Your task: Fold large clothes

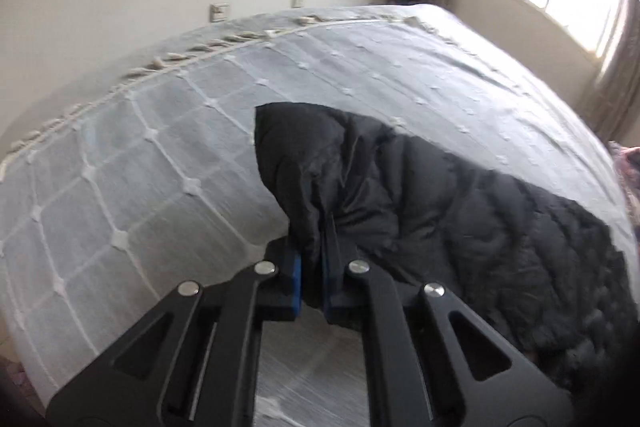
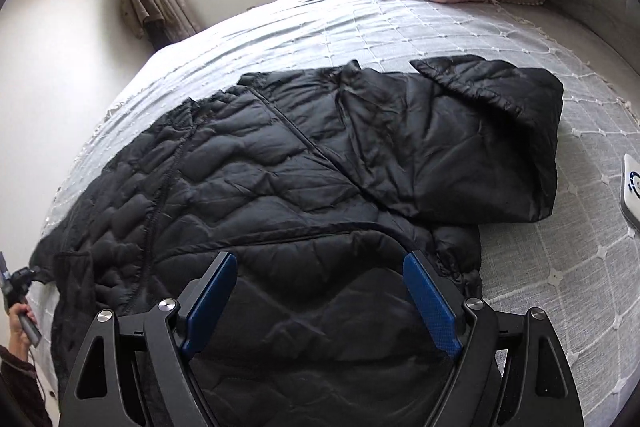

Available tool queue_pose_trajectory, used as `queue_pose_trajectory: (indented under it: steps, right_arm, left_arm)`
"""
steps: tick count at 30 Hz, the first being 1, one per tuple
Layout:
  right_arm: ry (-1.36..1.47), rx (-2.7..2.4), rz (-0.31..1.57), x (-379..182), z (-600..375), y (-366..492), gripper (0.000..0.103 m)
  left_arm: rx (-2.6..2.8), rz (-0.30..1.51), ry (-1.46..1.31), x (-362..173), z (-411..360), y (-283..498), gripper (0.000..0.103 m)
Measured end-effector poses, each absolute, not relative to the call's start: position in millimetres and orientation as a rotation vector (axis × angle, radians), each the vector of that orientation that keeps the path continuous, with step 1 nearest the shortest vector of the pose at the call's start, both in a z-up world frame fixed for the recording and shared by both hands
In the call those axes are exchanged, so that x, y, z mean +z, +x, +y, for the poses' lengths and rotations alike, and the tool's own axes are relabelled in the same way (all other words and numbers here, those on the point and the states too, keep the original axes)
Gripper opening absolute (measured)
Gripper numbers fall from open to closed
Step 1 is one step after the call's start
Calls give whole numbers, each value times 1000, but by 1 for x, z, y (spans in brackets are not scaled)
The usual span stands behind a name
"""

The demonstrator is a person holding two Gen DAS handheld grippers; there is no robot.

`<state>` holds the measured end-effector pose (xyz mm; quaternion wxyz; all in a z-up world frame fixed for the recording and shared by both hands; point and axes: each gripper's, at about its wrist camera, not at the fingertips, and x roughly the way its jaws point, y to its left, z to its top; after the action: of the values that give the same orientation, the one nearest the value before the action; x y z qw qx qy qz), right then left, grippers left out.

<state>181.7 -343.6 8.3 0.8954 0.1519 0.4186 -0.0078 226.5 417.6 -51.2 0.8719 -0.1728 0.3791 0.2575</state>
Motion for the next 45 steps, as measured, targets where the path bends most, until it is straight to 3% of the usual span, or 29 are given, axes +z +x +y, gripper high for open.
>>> queue_pose_trajectory:
  steps: [3, 5, 10, 15, 25, 28, 30, 35, 41, 45]
  right_arm:
    - [311, -46, 903, -7, -348, 186, 86]
    - [299, -57, 921, -13, -351, 187, 86]
    - [333, -57, 888, -4, -366, 181, 86]
    - [346, -84, 852, 7, -379, 177, 86]
    - [93, -334, 780, 35, -410, 227, 85]
    - [68, -385, 816, 31, -429, 249, 79]
    - [88, -395, 838, 26, -441, 259, 72]
    - [78, -460, 902, 5, -466, 279, 52]
    - [84, -470, 929, -7, -482, 281, 14]
    - [151, -464, 853, 12, -496, 256, 10]
  left_arm:
    - [591, 956, -270, -77, 419, 247, 22]
    - [636, 941, -216, -71, 413, 249, 30]
    - [602, 930, -186, -47, 397, 245, 62]
    - [495, 880, -242, -13, 360, 220, 81]
    - [106, 874, -338, 26, 202, 187, 84]
    - [-22, 866, -367, 24, 154, 178, 85]
    - [-106, 866, -384, 18, 129, 173, 91]
    - [-259, 927, -278, -2, 66, 172, 91]
    - [-319, 940, -258, -12, 34, 169, 91]
    - [-328, 930, -293, -15, 36, 168, 91]
